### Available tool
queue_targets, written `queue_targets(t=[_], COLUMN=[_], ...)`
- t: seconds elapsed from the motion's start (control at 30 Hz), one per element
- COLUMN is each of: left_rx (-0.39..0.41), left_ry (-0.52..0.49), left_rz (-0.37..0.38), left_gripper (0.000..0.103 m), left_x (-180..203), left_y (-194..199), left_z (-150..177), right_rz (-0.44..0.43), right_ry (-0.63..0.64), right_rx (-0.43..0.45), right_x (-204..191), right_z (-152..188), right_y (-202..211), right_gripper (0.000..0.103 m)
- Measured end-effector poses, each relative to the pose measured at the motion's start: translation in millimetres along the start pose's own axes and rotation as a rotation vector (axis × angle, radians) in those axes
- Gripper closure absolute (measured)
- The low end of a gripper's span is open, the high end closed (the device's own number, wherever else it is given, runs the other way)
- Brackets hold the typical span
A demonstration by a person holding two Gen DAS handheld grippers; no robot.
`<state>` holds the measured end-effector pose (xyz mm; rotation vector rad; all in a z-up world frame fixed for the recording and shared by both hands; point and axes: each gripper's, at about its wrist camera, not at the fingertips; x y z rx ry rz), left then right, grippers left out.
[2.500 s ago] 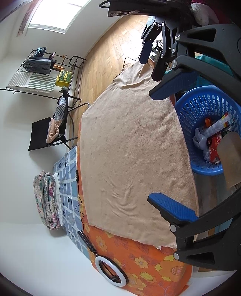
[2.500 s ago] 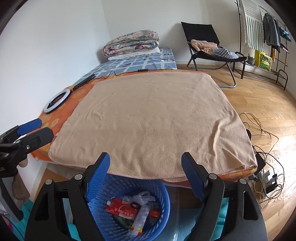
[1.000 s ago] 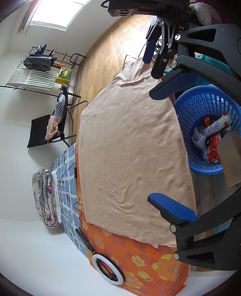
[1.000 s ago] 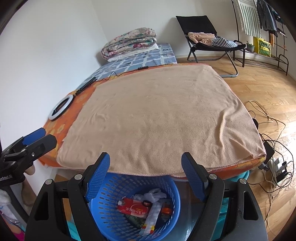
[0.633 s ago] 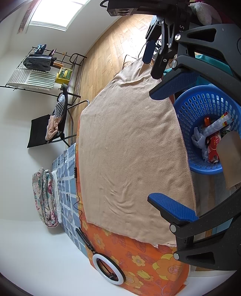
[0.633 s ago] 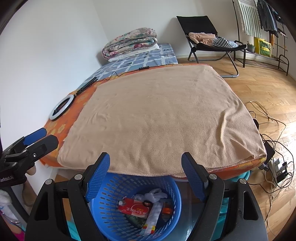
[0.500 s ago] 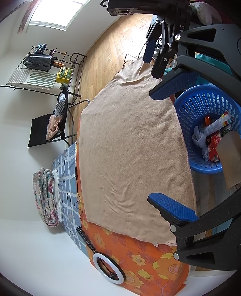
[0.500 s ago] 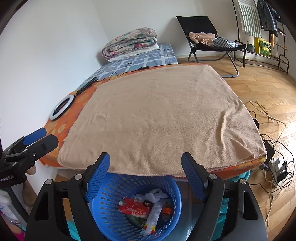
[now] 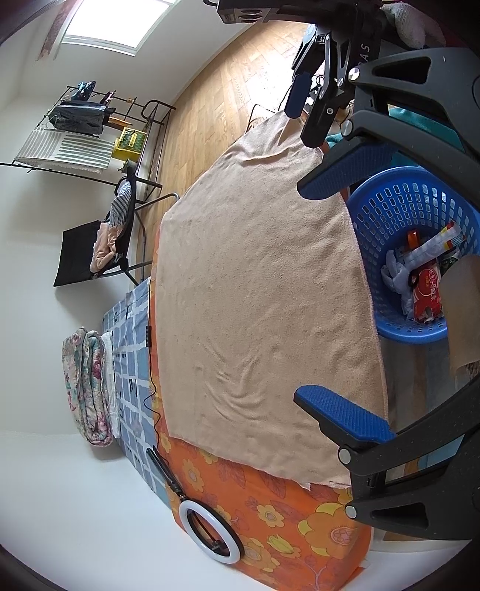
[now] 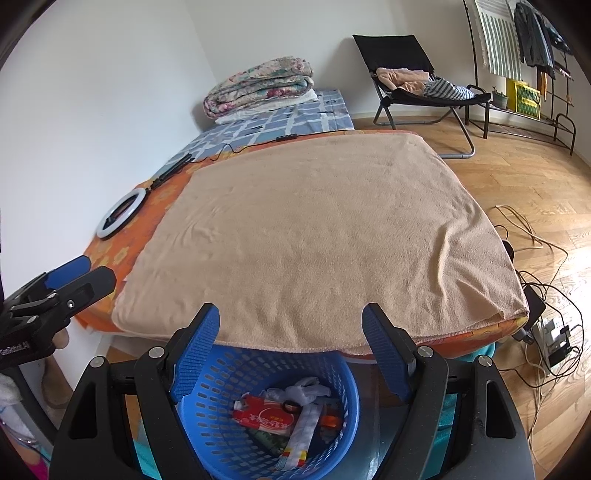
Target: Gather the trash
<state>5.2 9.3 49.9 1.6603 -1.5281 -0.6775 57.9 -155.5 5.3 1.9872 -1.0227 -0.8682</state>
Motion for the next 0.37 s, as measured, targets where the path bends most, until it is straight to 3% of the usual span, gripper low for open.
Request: queue_targets(t=[0.37], left_rx=[-0.002], left_ry=[0.001], left_rz=[-0.015], left_gripper=[0.001], left_x=[0.2], left_y=[0.1], left_z=[0.2], right_rz=[0.008], right_ry=[0.007], right_rx=[0.0], right_x=[0.3], right_z=[-0.3], right_y=[-1.0], right_gripper=[0.024])
Point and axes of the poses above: each gripper's, at about its wrist camera, not at the fingertips, and y roughly against the way its jaws point, x to its right, z to its underside, and after that the axes turned 14 degrees about -x, right-handed
